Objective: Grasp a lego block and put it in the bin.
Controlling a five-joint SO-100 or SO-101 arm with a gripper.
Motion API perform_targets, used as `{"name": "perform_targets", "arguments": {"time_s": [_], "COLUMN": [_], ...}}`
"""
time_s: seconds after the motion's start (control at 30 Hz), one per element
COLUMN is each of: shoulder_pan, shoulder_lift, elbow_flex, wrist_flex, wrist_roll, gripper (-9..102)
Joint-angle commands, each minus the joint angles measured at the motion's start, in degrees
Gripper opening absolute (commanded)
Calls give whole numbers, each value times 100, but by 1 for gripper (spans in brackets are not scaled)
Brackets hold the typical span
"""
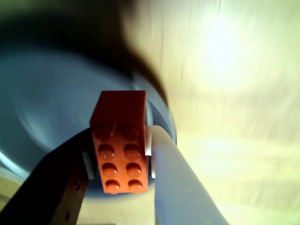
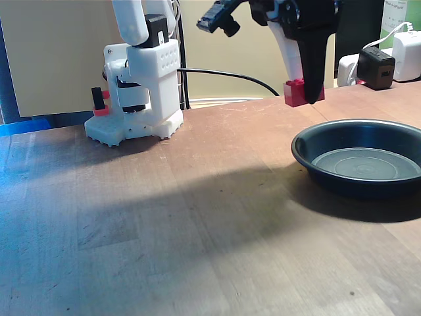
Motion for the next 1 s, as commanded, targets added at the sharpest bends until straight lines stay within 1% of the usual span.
{"name": "perform_targets", "arguments": {"time_s": [0.0, 0.17, 0.57, 0.67, 0.8, 0.97], "shoulder_pan": [-97, -88, 176, 316, 492, 527], "shoulder_lift": [-457, -1345, -2883, -3129, -3243, -3270], "elbow_flex": [-765, -1696, -3428, -3560, -3568, -3560], "wrist_flex": [18, 88, 88, 88, 88, 88], "wrist_roll": [211, 255, 176, 123, -396, -501], "gripper": [0, 0, 0, 0, 0, 1]}}
